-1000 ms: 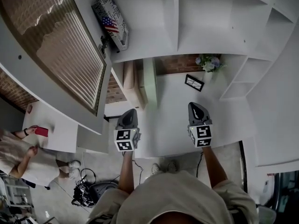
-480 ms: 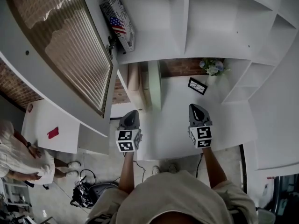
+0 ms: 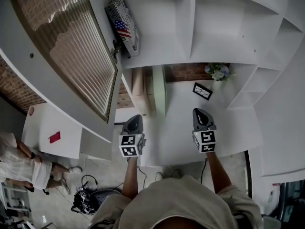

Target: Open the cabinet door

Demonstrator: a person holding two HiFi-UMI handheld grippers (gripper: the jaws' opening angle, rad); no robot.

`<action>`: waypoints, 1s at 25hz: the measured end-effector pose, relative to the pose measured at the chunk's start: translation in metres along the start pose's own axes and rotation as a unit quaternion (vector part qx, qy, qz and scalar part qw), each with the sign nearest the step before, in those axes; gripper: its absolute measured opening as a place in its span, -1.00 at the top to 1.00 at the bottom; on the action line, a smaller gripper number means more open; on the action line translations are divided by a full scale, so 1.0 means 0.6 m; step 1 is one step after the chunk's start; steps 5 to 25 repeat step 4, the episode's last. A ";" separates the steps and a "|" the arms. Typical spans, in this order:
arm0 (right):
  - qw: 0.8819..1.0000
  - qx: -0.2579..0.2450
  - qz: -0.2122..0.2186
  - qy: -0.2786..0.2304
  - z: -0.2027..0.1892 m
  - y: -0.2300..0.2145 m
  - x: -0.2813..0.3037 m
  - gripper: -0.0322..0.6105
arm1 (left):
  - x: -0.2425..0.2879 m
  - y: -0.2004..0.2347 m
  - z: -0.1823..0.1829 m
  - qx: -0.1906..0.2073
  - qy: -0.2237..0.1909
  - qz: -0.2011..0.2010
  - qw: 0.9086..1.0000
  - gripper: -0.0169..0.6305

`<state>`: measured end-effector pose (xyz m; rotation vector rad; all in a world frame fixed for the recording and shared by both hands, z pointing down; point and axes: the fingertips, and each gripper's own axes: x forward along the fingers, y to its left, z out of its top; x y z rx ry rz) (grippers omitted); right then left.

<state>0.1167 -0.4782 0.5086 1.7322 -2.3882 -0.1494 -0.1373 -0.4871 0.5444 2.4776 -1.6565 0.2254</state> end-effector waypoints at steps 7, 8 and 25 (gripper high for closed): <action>1.000 -0.001 -0.001 0.000 0.000 -0.001 -0.001 0.86 | 0.000 0.000 0.006 0.003 -0.008 -0.001 1.000 0.87; 1.000 -0.001 -0.001 0.000 0.000 -0.001 -0.001 0.86 | 0.000 0.000 0.006 0.003 -0.008 -0.001 1.000 0.87; 1.000 -0.001 -0.001 0.000 0.000 -0.001 -0.001 0.86 | 0.000 0.000 0.006 0.003 -0.008 -0.001 1.000 0.87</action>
